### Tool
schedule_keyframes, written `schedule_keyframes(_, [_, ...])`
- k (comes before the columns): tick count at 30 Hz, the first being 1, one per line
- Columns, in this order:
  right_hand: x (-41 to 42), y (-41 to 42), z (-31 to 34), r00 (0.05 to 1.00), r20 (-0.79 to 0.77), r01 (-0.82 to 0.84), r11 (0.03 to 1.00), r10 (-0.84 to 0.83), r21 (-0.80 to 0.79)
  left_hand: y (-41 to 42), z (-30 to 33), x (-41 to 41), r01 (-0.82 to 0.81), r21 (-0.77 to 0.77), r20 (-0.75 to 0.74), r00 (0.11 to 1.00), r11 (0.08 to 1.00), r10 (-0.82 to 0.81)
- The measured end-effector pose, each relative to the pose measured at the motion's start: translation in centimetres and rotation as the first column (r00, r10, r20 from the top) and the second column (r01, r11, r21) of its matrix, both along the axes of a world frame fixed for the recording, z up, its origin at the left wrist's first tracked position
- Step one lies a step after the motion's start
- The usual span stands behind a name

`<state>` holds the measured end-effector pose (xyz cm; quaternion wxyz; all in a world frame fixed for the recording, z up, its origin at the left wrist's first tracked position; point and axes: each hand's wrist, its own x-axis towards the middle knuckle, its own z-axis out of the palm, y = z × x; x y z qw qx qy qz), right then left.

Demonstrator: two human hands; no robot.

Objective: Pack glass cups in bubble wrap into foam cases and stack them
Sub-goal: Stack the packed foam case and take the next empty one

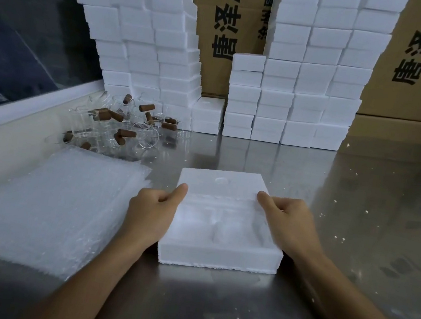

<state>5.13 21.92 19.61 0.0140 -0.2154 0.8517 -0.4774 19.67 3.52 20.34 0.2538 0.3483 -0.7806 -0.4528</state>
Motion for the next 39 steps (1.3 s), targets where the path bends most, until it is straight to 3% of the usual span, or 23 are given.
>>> schedule_keyframes(4, [-0.5, -0.1, -0.5, 0.998, 0.041, 0.04, 0.999, -0.04, 0.008, -0.6, -0.7, -0.4, -0.045, -0.013, -0.034, 0.998, 0.999, 0.044])
schedule_keyframes(9, [0.0, -0.7, -0.3, 0.992, 0.071, 0.111, 0.989, -0.104, -0.103, -0.8, -0.2, -0.7, 0.004, -0.028, -0.088, 0.996, 1.0, -0.006])
schedule_keyframes(17, [1.5, -3.2, 0.2, 0.996, 0.083, 0.055, 0.99, -0.044, -0.13, -3.4, 0.5, -0.9, 0.13, -0.348, 0.109, 0.989, 0.929, -0.097])
schedule_keyframes(23, [1.4, -3.8, 1.1, 1.0, -0.022, -0.015, 0.999, 0.016, 0.052, -3.6, 1.0, -0.4, 0.188, -0.286, 0.136, 0.979, 0.94, -0.154])
schedule_keyframes(28, [0.2, -7.4, 2.4, 0.93, -0.342, 0.015, 0.914, 0.137, 0.406, -3.6, 1.0, -0.7, 0.154, -0.272, 0.073, 0.988, 0.95, -0.139])
schedule_keyframes(30, [-0.1, -9.7, 2.8, 0.892, -0.392, -0.011, 0.877, 0.226, 0.481, -3.6, 1.0, -0.8, 0.151, -0.259, 0.046, 0.988, 0.954, -0.144])
schedule_keyframes(33, [-0.8, -13.5, 3.3, 0.851, -0.421, -0.075, 0.866, 0.314, 0.495, -3.8, 0.9, -0.8, 0.153, -0.246, 0.027, 0.988, 0.957, -0.151])
schedule_keyframes(37, [-1.6, -19.4, 4.2, 0.843, -0.297, -0.312, 0.858, 0.448, 0.408, -4.1, 0.4, -1.0, 0.168, -0.263, 0.019, 0.985, 0.95, -0.169])
schedule_keyframes(39, [-1.9, -22.7, 4.7, 0.796, -0.338, -0.342, 0.833, 0.503, 0.434, -4.3, 0.2, -1.1, 0.159, -0.278, 0.014, 0.987, 0.947, -0.161])
